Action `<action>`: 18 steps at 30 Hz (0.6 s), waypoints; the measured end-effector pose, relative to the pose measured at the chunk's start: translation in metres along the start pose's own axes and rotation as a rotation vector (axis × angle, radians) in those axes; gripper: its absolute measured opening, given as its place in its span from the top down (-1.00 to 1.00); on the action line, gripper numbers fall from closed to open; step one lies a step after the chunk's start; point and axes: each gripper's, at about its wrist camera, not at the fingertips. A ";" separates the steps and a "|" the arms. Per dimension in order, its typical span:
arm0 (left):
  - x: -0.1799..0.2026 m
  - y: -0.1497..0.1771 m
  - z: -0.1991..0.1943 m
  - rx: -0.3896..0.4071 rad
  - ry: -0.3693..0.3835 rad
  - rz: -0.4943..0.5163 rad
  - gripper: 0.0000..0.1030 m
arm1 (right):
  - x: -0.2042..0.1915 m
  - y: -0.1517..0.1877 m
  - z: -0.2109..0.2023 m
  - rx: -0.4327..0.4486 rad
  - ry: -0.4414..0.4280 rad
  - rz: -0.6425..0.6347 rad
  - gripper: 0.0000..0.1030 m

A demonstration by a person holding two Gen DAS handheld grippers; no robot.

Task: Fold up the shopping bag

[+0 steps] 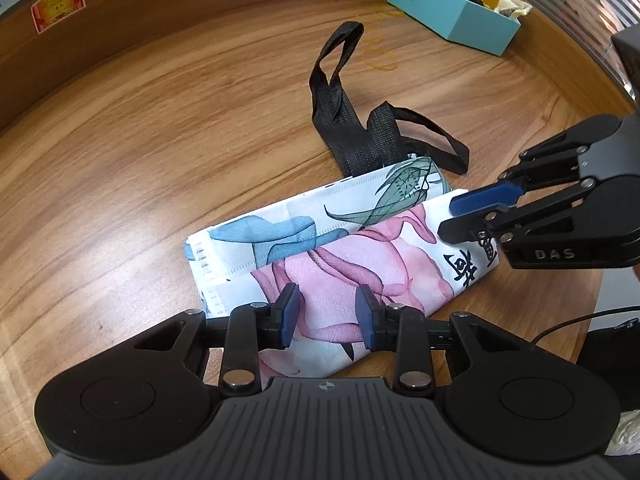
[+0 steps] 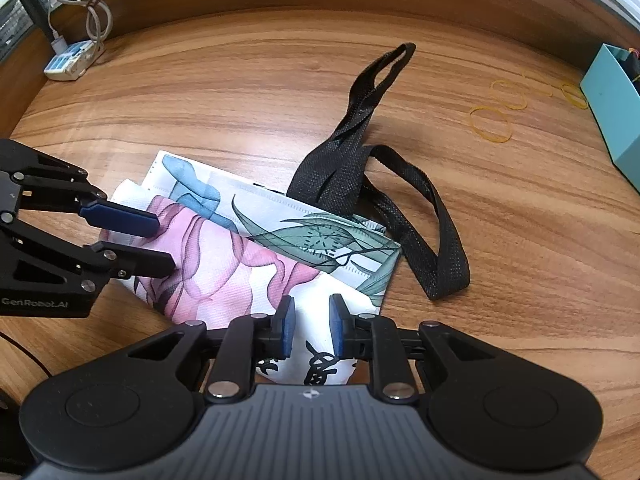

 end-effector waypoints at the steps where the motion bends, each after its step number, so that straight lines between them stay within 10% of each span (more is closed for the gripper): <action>1: 0.000 0.000 0.000 0.000 0.000 0.000 0.33 | -0.002 0.000 -0.003 0.005 -0.001 -0.004 0.49; 18: 0.000 -0.002 -0.013 -0.003 0.008 0.005 0.32 | -0.019 0.016 0.003 -0.050 -0.018 -0.106 0.34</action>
Point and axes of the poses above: each gripper's, at about its wrist camera, not at the fingertips, and z roughly the way its jaws point, x to its right, y to its underside, and after that the axes turned 4 degrees about z, right-handed
